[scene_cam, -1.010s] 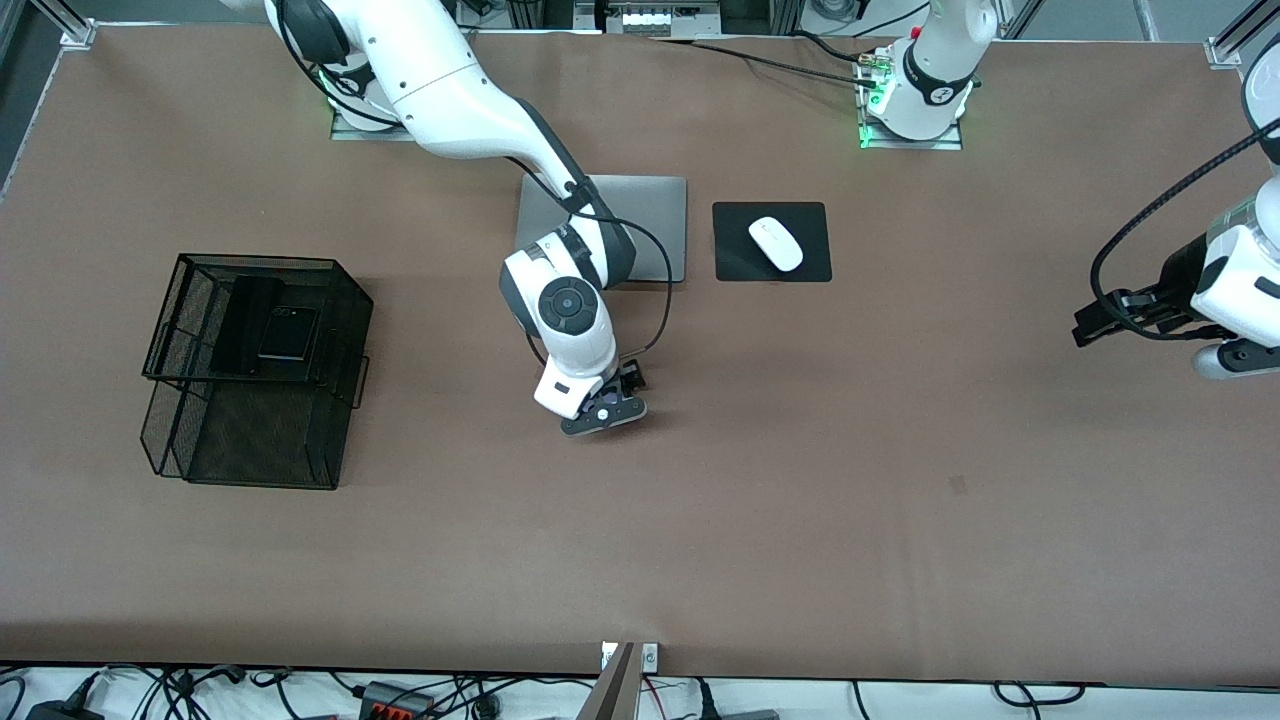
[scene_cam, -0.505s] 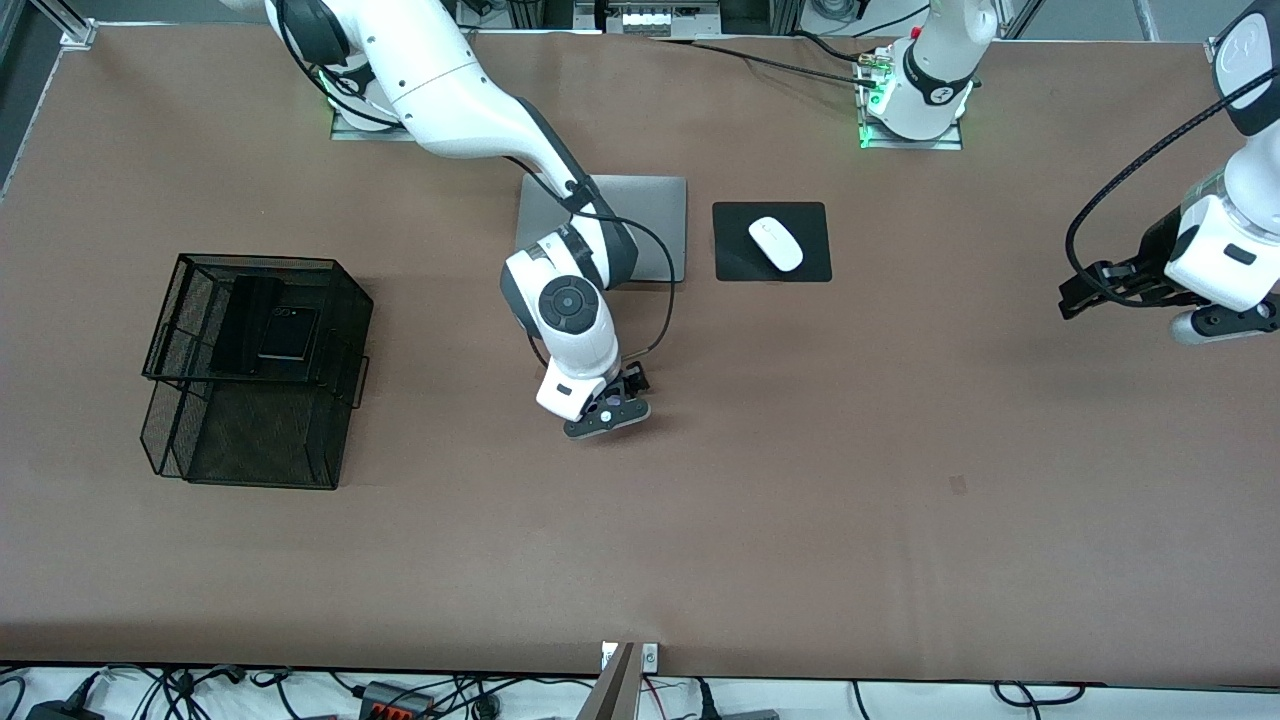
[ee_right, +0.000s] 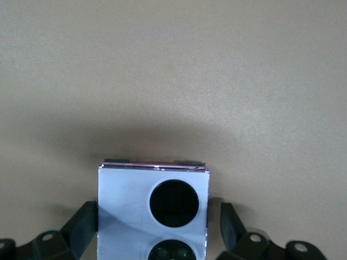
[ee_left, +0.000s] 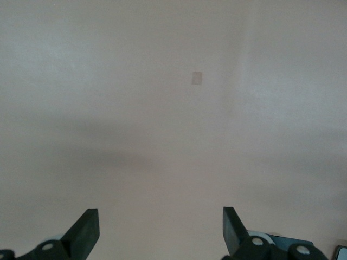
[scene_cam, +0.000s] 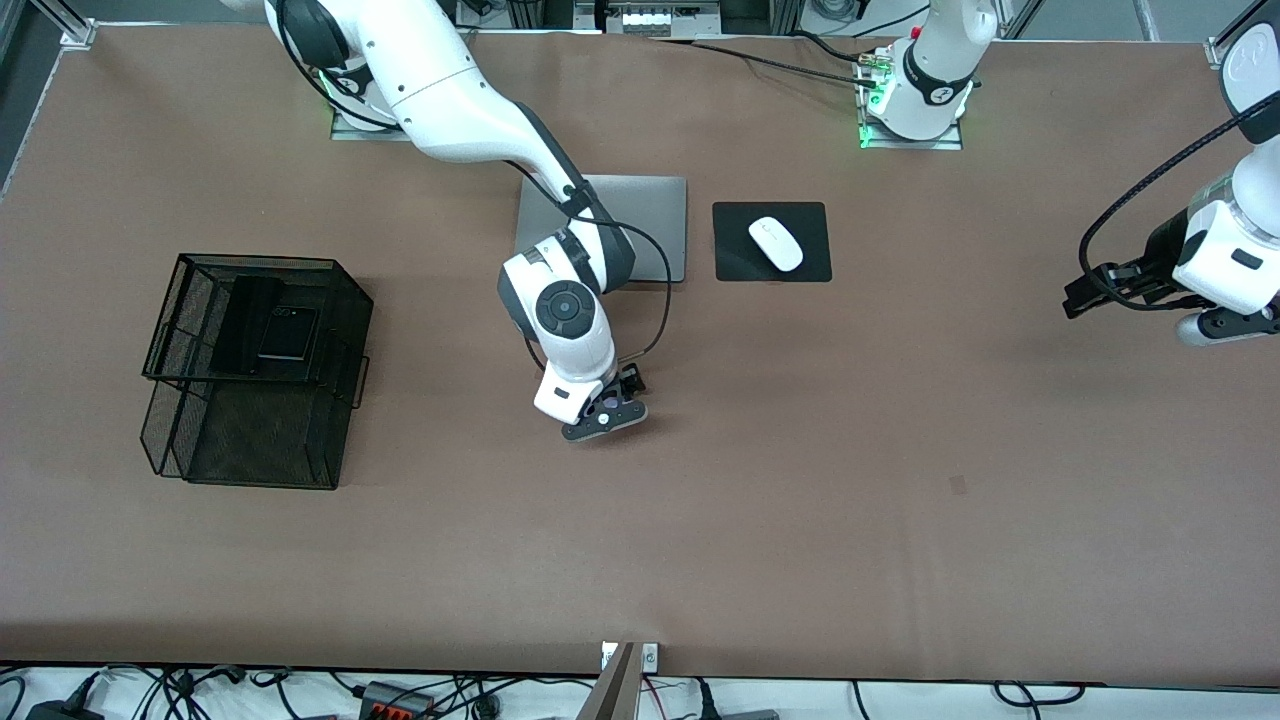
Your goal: Place phones with both arms
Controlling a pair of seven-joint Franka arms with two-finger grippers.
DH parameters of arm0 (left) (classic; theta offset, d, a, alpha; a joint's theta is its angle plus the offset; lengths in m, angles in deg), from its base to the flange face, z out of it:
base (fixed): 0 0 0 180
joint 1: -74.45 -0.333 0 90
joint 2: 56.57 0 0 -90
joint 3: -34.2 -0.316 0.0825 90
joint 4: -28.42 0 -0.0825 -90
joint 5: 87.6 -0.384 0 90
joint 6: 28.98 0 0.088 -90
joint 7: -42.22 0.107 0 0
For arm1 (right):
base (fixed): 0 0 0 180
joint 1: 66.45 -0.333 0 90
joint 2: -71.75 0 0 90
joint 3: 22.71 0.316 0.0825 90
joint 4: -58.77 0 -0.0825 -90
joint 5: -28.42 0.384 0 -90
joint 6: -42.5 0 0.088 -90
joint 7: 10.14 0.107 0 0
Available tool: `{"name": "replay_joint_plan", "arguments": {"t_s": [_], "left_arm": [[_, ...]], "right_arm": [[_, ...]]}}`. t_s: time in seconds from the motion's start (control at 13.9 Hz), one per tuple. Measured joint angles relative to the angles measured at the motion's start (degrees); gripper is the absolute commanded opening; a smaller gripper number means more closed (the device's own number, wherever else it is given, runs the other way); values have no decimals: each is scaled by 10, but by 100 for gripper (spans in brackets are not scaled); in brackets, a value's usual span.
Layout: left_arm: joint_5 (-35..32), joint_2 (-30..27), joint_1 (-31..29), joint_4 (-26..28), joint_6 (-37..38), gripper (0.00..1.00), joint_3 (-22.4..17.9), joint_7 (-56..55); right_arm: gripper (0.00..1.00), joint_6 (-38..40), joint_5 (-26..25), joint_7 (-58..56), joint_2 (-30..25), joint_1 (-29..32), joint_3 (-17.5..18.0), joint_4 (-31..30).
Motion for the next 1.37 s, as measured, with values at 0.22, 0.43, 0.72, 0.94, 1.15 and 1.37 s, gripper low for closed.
{"name": "replay_joint_plan", "arguments": {"t_s": [0.22,0.43,0.72,0.94,1.15,1.37], "left_arm": [[1,1,0,0,-6,100,-2,5],[11,1,6,0,-16,100,-2,18],[31,1,5,0,-16,100,-2,24],[31,1,5,0,-16,100,-3,47],[31,2,4,0,-14,100,-5,58],[31,2,5,0,-13,100,-4,60]], "right_arm": [[71,0,0,0,1,0,0,0],[47,0,0,0,0,0,0,0],[35,0,0,0,-2,0,-1,7],[35,15,0,3,-26,12,-15,23],[35,91,0,-51,-83,81,-23,27],[35,153,0,-162,-130,154,-25,26]]}}
